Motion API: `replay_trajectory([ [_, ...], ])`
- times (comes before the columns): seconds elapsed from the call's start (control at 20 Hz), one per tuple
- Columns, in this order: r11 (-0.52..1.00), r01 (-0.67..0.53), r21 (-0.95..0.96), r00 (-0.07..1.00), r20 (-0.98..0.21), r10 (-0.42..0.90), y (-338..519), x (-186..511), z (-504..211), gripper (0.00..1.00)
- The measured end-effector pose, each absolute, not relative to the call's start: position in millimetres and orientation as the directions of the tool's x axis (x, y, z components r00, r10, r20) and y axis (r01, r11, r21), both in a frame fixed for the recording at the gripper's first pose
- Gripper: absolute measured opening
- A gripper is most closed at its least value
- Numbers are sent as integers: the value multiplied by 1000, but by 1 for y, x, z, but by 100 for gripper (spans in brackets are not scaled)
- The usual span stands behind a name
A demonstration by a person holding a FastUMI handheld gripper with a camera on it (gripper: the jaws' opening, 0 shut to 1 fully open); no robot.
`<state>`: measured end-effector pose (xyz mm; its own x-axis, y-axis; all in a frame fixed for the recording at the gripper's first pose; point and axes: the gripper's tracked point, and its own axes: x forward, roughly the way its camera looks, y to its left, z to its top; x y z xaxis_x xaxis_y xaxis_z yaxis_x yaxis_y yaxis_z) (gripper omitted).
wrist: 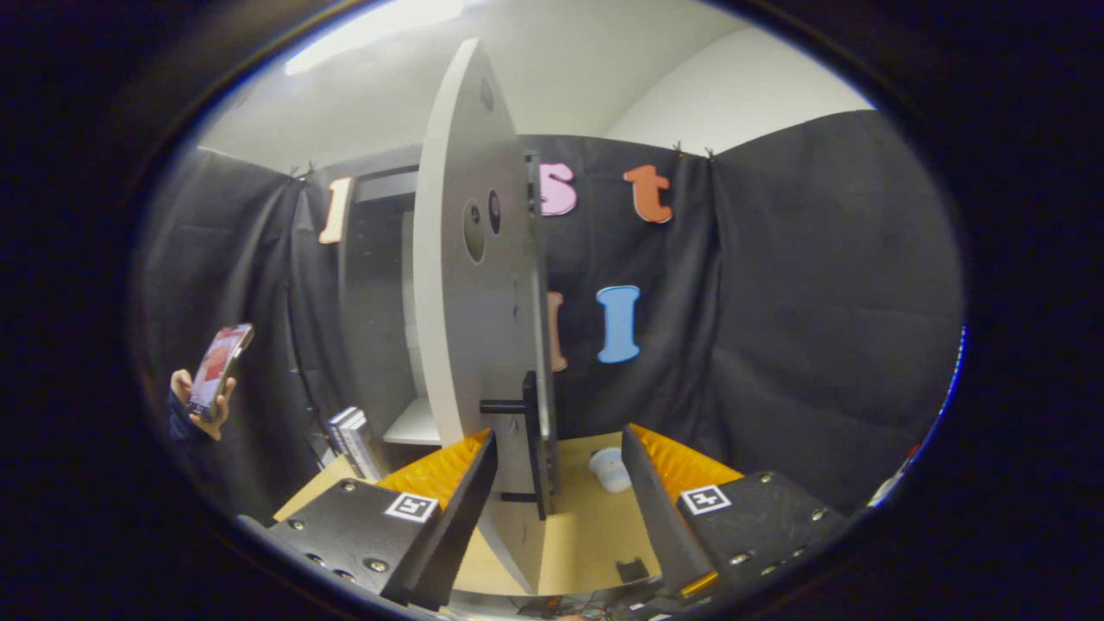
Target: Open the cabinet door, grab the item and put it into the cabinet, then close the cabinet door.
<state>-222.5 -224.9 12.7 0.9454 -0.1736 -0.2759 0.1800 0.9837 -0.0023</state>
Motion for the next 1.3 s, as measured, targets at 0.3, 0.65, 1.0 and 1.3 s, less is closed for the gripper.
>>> replay_trajectory([
  [0.3,993,1,117,954,-296,34,-164,-179,-9,87],
  [0.65,978,-145,153,934,-305,186,-122,-118,-28,88],
  [1.0,963,-218,161,919,-297,258,-96,-78,-47,92],
  [1.3,953,-254,164,916,-277,291,-81,-59,-54,100],
])
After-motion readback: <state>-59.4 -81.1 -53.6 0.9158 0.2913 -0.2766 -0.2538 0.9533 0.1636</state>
